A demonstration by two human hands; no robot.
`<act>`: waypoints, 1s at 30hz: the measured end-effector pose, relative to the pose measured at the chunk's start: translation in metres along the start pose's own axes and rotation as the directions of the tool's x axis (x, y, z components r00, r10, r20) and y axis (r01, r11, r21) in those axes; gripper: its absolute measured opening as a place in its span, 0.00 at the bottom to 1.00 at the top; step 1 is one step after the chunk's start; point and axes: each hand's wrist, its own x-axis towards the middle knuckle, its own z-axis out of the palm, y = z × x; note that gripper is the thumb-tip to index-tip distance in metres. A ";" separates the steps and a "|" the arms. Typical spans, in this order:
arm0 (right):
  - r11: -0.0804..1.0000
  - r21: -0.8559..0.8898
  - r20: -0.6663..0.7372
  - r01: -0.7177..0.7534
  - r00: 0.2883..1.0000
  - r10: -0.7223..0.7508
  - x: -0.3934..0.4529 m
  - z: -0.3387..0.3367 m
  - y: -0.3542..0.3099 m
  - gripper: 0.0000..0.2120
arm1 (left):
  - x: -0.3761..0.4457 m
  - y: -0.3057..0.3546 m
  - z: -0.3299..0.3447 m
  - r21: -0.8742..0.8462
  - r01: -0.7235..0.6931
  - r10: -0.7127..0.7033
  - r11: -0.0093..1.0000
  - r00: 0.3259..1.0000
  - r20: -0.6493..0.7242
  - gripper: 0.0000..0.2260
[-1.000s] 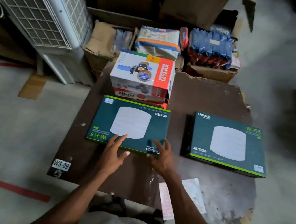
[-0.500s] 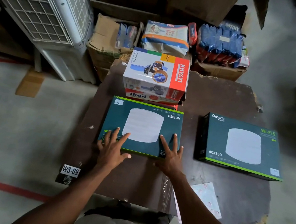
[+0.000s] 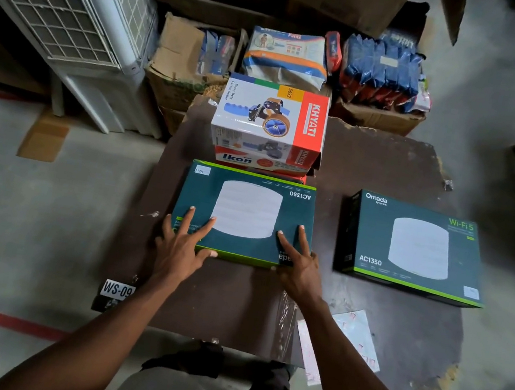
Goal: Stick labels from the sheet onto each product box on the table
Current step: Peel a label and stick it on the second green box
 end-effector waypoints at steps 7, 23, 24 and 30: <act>0.998 0.063 -0.017 0.029 0.999 -0.028 -0.007 -0.073 -0.023 0.31 | -0.011 0.015 -0.049 -0.075 -0.008 -0.001 0.997 0.993 -0.120 0.30; 0.996 -0.069 -0.025 0.054 0.998 -0.056 0.003 -0.185 -0.077 0.29 | -0.023 0.049 -0.118 -0.051 -0.100 0.090 0.994 0.982 -0.163 0.40; 0.994 -0.088 -0.004 0.069 0.998 -0.070 0.001 -0.188 -0.078 0.34 | -0.021 0.049 -0.122 -0.064 -0.095 0.085 0.993 0.985 -0.151 0.39; 0.968 -0.219 -0.035 0.121 0.991 -0.131 -0.007 -0.185 -0.078 0.43 | -0.008 0.056 -0.141 -0.019 -0.124 0.123 0.992 0.991 -0.045 0.40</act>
